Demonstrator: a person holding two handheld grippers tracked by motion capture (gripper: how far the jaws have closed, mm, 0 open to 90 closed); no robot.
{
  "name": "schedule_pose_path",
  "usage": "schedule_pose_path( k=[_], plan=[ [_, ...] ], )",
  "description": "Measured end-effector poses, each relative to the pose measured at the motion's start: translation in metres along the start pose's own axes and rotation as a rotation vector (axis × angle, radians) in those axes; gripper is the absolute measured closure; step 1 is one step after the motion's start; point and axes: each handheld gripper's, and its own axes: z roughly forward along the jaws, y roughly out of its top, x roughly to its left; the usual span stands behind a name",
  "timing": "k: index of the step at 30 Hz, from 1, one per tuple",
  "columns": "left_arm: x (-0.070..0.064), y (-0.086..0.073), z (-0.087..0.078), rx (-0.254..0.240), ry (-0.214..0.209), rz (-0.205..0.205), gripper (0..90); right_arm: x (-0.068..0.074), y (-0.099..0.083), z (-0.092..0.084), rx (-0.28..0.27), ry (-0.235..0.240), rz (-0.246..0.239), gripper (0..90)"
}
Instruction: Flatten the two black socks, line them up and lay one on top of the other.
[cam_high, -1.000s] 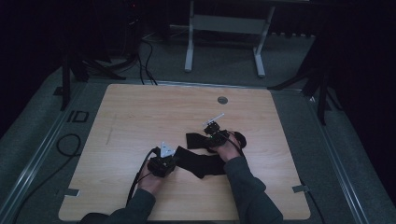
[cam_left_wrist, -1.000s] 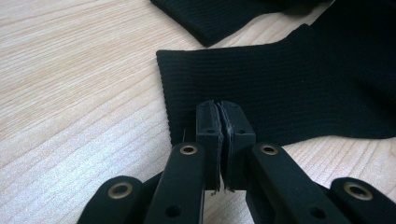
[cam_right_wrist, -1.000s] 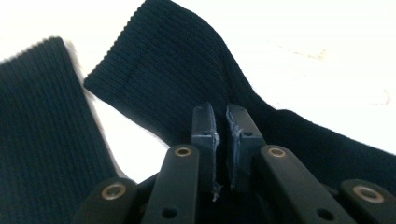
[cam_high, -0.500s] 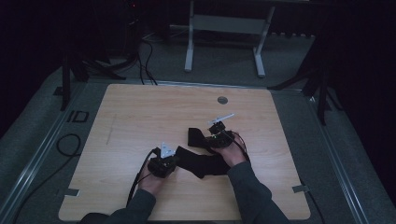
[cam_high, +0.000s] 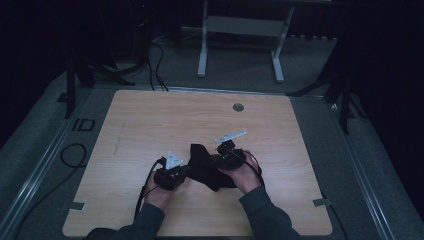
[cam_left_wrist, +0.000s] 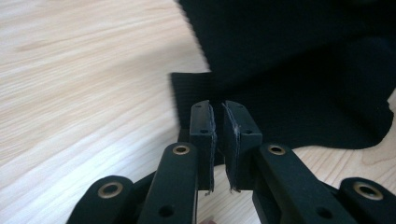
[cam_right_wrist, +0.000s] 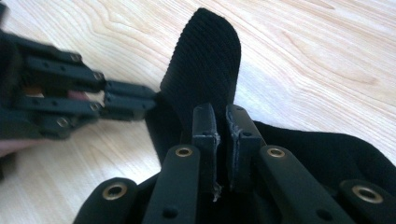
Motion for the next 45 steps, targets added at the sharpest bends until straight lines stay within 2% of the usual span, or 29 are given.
schedule_pose_path(
  k=[1,2,3,4,7,14,25,30,45],
  plan=[
    [0.004,0.000,-0.004,-0.001,0.004,-0.010,83.0,0.000,0.000,0.000,0.000,0.000,0.000,83.2],
    [0.012,-0.002,-0.010,0.004,0.016,-0.042,83.5,0.003,0.000,0.000,0.000,0.003,-0.002,83.2],
    [0.012,-0.002,-0.010,0.004,0.016,-0.042,84.6,0.003,0.000,0.000,0.000,0.003,-0.002,83.2],
    [0.018,-0.004,-0.015,0.010,0.024,-0.070,85.9,0.006,0.000,0.000,0.001,0.007,-0.007,83.1],
    [0.021,-0.004,-0.018,0.011,0.030,-0.080,87.2,0.010,0.000,0.003,0.005,0.007,-0.010,82.9],
    [0.018,-0.005,-0.017,0.029,0.026,-0.057,88.8,0.018,-0.004,0.022,0.035,0.025,-0.010,82.4],
    [0.013,-0.005,-0.010,0.046,0.014,-0.042,88.8,0.021,-0.010,0.031,0.059,0.030,-0.017,82.2],
    [0.013,-0.005,-0.003,0.053,0.013,-0.047,88.7,0.023,-0.011,0.035,0.072,0.042,-0.027,81.8],
    [0.013,-0.003,0.002,0.048,0.017,-0.059,87.7,0.026,-0.020,0.045,0.125,0.064,-0.053,81.4]
  ],
)
